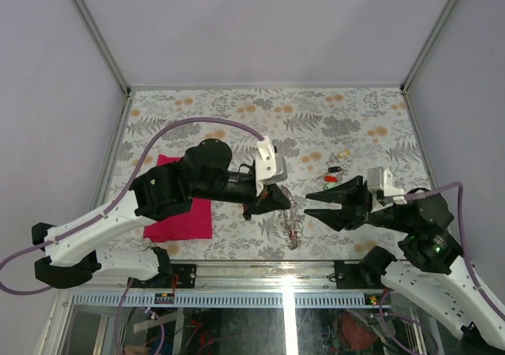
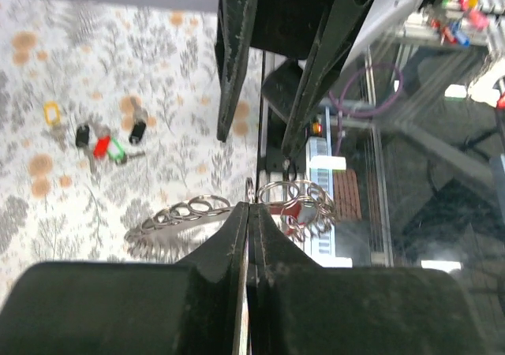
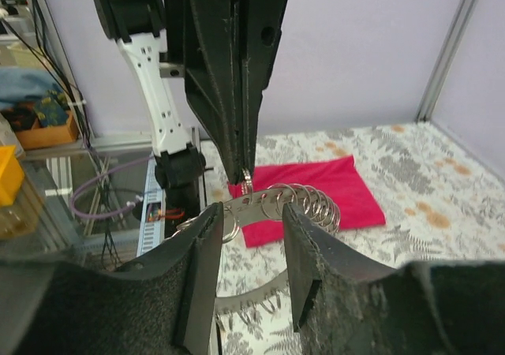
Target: Put the keys on the keyring
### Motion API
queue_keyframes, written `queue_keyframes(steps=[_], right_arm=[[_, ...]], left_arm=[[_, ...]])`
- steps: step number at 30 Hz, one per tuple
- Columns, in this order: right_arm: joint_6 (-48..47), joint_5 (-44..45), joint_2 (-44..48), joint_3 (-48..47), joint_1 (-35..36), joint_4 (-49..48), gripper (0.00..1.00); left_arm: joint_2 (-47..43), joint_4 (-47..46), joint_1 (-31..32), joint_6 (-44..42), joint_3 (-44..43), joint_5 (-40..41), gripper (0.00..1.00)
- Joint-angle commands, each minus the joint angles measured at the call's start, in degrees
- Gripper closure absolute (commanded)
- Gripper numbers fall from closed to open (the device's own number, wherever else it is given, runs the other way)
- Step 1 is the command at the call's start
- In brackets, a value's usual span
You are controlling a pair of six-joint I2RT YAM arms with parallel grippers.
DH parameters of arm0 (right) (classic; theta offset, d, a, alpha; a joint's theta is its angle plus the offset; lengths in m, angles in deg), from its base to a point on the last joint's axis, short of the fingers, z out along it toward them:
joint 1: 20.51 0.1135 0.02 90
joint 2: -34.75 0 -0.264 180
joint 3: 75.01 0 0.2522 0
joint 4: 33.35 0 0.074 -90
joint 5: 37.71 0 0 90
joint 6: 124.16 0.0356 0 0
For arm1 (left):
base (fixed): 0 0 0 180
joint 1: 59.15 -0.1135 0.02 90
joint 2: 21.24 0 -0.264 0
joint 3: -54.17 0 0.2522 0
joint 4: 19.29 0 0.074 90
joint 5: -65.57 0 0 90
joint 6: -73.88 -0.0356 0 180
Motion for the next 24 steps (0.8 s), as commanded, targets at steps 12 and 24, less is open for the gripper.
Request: queue_keyframes(steps=[12, 24], right_arm=[[-1.76, -7.24, -7.39, 0.5, 0.08, -0.2, 0.57], [1.26, -12.38, -13.15, 2.0, 0.05, -7.24, 0.61]], left_arm=[[11.2, 26.84, 0.58, -6.36, -16.97, 3.24, 1.0], [13.75, 30.31, 1.21, -7.03, -20.89, 3.91, 1.0]])
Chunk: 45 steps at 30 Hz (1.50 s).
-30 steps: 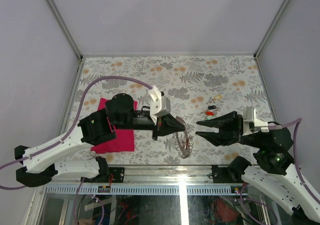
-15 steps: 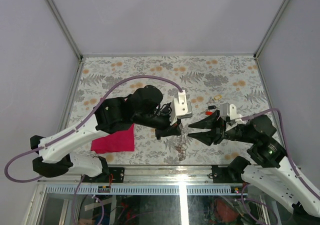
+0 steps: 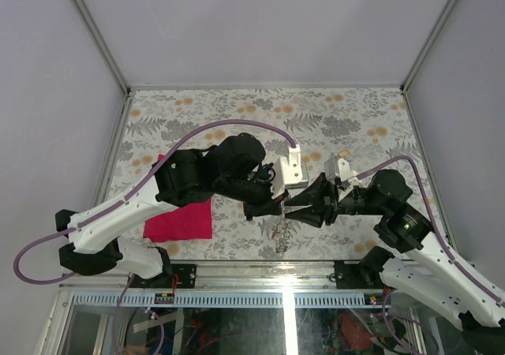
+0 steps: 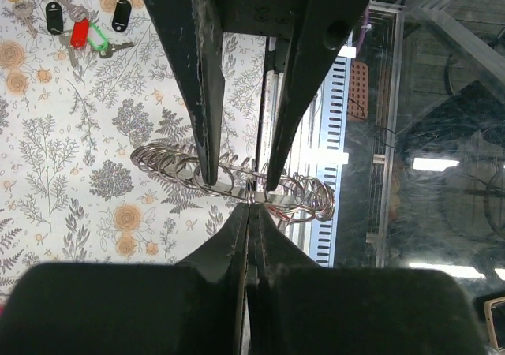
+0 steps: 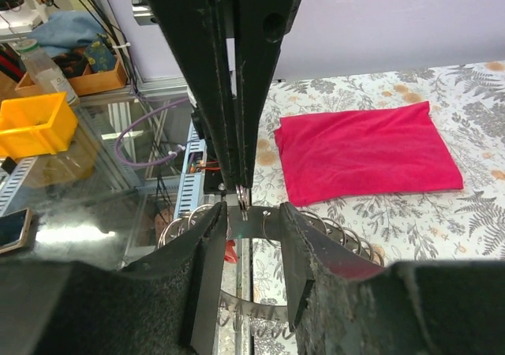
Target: Put the keys on the keyring
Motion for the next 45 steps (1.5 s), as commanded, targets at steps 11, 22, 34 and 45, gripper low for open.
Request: queue_keyframes(steps=[11, 22, 34, 45], right_arm=[[3.89, -5.07, -4.38, 0.45, 0.04, -9.49, 1.0], [13.33, -1.9, -0.13, 4.58, 0.06, -23.82, 1.0], [31.19, 6.13, -0.87, 10.03, 0.04, -59.52, 1.0], [33.05, 3.63, -4.31, 6.73, 0.07, -63.63, 1.0]], left_arm=[[-0.02, 0.2, 0.7, -1.03, -2.74, 1.37, 1.0], [-12.26, -18.21, 0.87, 2.81, 8.79, 2.37, 0.8], [-32.05, -57.9, 0.82, 12.94, 36.71, 5.56, 0.75], [-31.52, -65.48, 0.74, 13.72, 38.25, -0.56, 0.72]])
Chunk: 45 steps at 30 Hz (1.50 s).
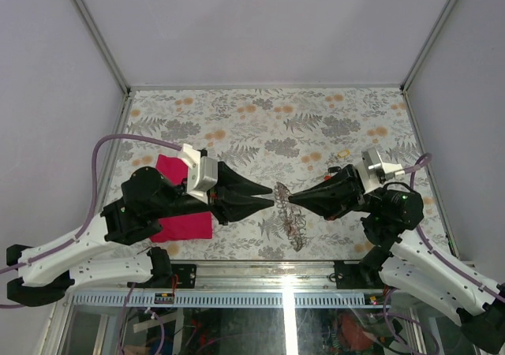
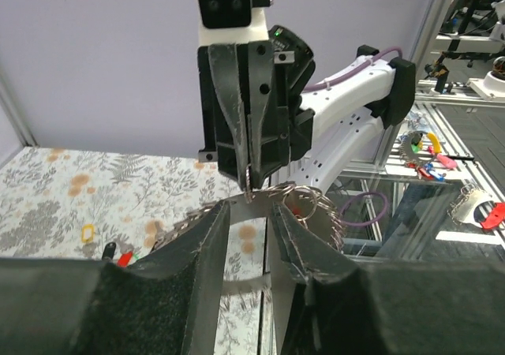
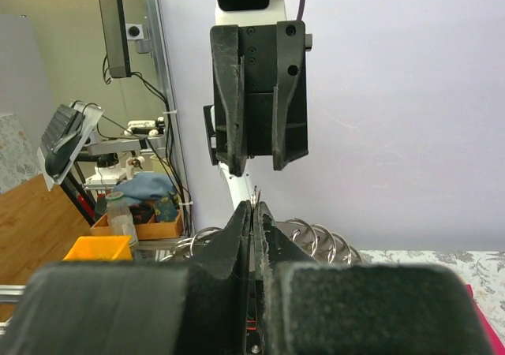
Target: Put the keys on the keyring
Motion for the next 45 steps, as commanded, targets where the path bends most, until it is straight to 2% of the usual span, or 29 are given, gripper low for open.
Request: queue_keyframes(steps=[1, 7, 12, 16, 28, 45], right_arm=[[0.85, -0.18, -0.34, -3.72, 0.0, -6.28, 1.0], [-8.0, -7.46, 0.96, -8.18, 0.01, 2.81, 1.0], [-24.69, -7.15, 5.59, -12.42, 0.06, 21.42, 1.0], [-31.94, -7.01, 5.67, -16.18, 0.06, 30.62, 1.0], [-30.26, -5.87, 4.92, -15.82, 0.05, 30.06, 1.0], [-28.47, -7.22, 4.47, -16.26, -0.01, 30.12, 1.0]], left_arm=[[0.28, -8.02, 0.19, 0.85, -0.3, -3.13, 0.72], [0.67, -8.47, 0.23, 1.26, -0.19, -5.44, 0.72], [1.41, -7.42, 0.26, 1.21, -0.75, -7.37, 0.72], [2.24, -7.48, 0.27, 0.29, -1.16, -6.4, 0.72], [4.38, -12.42, 0.23, -1.66, -1.63, -7.18, 0.71], [6.35, -12.5, 0.27, -3.06, -1.78, -4.94, 0.71]])
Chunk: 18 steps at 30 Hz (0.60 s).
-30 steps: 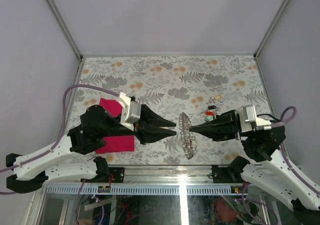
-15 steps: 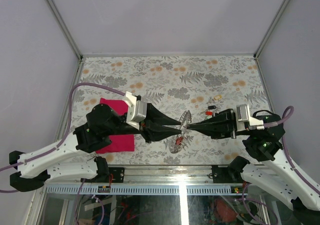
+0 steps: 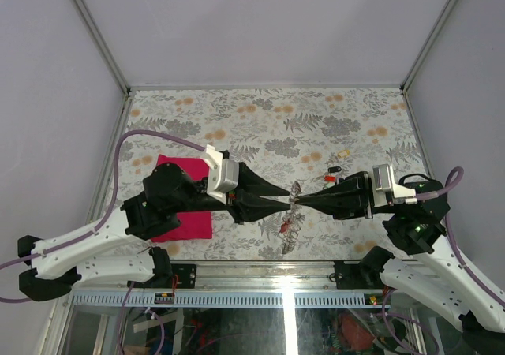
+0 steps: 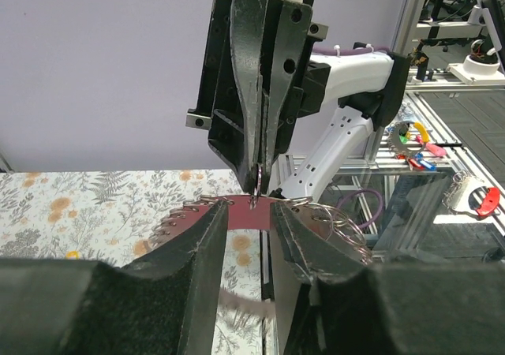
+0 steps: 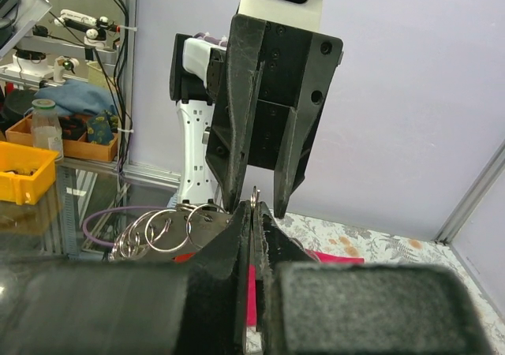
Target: Put the keys on the keyring
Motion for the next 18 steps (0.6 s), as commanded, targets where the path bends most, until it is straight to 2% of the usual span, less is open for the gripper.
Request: queue_keyframes(steps=[1, 6, 10, 13, 15, 18], right_arm=[[0.65, -0.27, -0.24, -1.71, 0.01, -2.9, 1.0], [0.58, -0.47, -0.51, -1.64, 0.06, -2.02, 1.0], [0.05, -0.43, -0.47, -1.62, 0.06, -1.12, 1.0], [-0.25, -0.43, -0.55, -1.62, 0.06, -0.54, 1.0], [-0.21, -0.43, -0.52, -1.6, 0.06, -0.37, 1.0], [-0.26, -0.38, -0.31, -1.67, 0.06, 0.06, 1.0]], left_arm=[[0.61, -4.46, 0.28, -1.47, -1.79, 0.78, 0.71], [1.35, -4.34, 0.27, -1.75, -2.31, 0.73, 0.74], [1.35, -4.36, 0.22, -1.8, -2.4, 0.63, 0.86], [1.34, -4.34, 0.28, -1.86, -2.43, 0.71, 0.88], [1.42, -4.15, 0.31, -1.87, -2.48, 0.72, 0.98], [1.51, -3.36, 0.19, -2.03, -2.87, 0.52, 1.0]])
